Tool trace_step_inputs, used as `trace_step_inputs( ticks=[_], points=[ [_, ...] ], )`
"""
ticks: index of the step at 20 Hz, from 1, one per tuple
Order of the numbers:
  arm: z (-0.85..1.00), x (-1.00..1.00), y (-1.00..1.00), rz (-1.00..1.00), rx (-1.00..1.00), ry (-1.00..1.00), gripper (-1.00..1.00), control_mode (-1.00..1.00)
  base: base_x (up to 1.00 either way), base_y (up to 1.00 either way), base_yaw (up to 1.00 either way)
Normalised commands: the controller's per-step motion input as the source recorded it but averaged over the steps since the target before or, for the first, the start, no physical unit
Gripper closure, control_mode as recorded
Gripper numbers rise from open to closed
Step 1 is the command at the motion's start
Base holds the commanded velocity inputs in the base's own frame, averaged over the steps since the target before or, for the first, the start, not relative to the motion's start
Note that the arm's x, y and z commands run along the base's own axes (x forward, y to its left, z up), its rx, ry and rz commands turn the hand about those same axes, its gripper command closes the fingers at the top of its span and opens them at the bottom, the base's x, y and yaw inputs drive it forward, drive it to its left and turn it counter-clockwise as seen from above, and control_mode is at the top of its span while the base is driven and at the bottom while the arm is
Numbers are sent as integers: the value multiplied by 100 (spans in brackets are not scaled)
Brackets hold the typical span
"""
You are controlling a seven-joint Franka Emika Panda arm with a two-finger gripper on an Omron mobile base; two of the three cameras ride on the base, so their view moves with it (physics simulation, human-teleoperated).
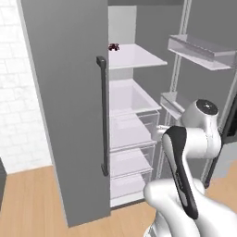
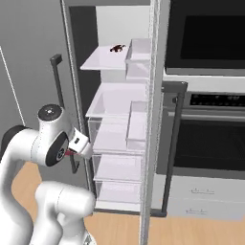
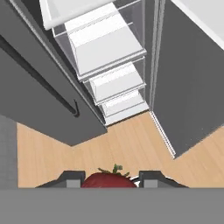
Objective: Take the strawberry from the fridge and place it on top of the pancake, located on the dining counter.
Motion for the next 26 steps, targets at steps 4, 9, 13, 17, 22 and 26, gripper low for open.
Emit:
trace_step_inputs(
  ticks=[4, 9, 13, 17, 22, 26],
  points=[
    [0, 0, 0, 0, 0, 0, 100, 100, -100, 0, -41],
    [0, 0, 0, 0, 0, 0, 100, 100, -75, 0, -69],
    [0, 0, 0, 0, 0, 0, 100, 100, -14, 0, -86],
    [0, 0, 0, 0, 0, 0, 100, 100, 0, -7, -81],
    [0, 0, 0, 0, 0, 0, 100, 100, 0, -9, -77],
    [0, 0, 0, 0, 0, 0, 100, 100, 13, -14, -70]
  ],
)
